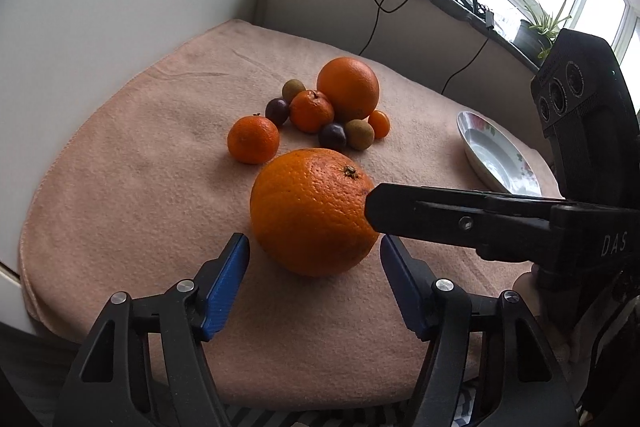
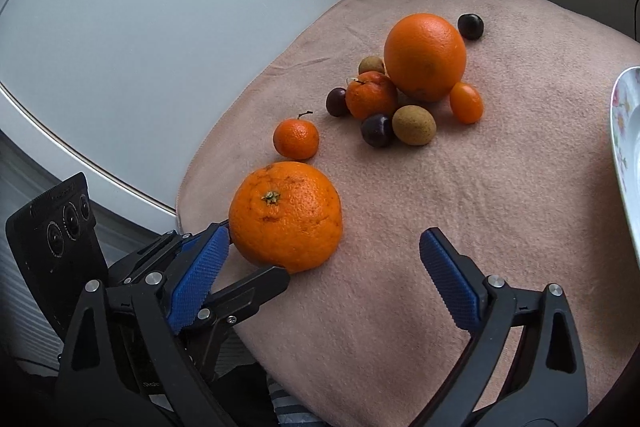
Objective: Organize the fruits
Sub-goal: 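Move the right tool toward the large orange nearest the tools, then close the right gripper around the large orange and lift it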
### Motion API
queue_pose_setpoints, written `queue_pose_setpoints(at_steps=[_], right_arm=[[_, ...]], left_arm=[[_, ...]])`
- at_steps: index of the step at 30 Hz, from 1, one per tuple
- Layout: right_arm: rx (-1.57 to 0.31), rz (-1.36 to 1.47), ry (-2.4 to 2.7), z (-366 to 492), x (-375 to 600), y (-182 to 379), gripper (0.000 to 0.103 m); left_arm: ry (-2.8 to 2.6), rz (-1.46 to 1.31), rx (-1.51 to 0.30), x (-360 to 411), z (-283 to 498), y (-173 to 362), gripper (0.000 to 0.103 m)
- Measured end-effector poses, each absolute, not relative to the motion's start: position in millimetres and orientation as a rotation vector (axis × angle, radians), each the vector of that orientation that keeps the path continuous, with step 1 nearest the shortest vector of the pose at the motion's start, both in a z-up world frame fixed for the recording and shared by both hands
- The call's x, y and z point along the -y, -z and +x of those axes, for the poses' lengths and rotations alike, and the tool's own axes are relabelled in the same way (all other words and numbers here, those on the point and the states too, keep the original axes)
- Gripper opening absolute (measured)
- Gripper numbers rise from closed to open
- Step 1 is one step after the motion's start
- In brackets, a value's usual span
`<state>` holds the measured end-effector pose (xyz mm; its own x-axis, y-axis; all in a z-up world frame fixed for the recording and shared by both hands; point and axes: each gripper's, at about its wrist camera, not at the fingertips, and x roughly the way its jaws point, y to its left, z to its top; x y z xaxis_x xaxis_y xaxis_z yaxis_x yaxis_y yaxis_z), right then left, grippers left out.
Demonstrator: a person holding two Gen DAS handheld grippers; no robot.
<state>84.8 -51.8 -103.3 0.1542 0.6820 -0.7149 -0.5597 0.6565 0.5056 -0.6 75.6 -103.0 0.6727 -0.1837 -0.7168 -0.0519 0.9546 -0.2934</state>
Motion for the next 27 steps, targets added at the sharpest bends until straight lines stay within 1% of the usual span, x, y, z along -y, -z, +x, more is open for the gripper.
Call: queue_pose_setpoints(at_steps=[1, 7, 9, 12, 17, 20, 21, 24, 27], right_arm=[[-1.103, 0.131, -0.902, 85, 49, 103, 0.096], [-1.104, 0.114, -0.930, 84, 36, 107, 0.095], [-1.113, 0.118, -0.944, 85, 31, 110, 0.091], [-1.116, 0.109, -0.948, 86, 25, 112, 0.090], [-1.132, 0.109, -0.970, 87, 17, 116, 0.085], [-1.132, 0.089, -0.963, 87, 13, 117, 0.080], [-1.133, 0.085, -0.959, 88, 11, 119, 0.077], [-1.136, 0.092, -0.963, 90, 11, 120, 0.077], [-1.126, 0.081, -0.959, 89, 11, 120, 0.077]], left_arm=[[0.079, -0.303, -0.835, -76, 0, 103, 0.062], [0.092, -0.319, -0.831, -78, 1, 104, 0.062], [0.094, -0.317, -0.831, -78, 0, 104, 0.062], [0.095, -0.316, -0.831, -77, 1, 105, 0.062], [0.095, -0.323, -0.834, -78, 2, 105, 0.062], [0.093, -0.316, -0.830, -78, 3, 106, 0.064], [0.091, -0.317, -0.832, -78, 4, 107, 0.067], [0.080, -0.321, -0.833, -79, 5, 108, 0.072], [0.085, -0.309, -0.824, -77, 6, 110, 0.072]])
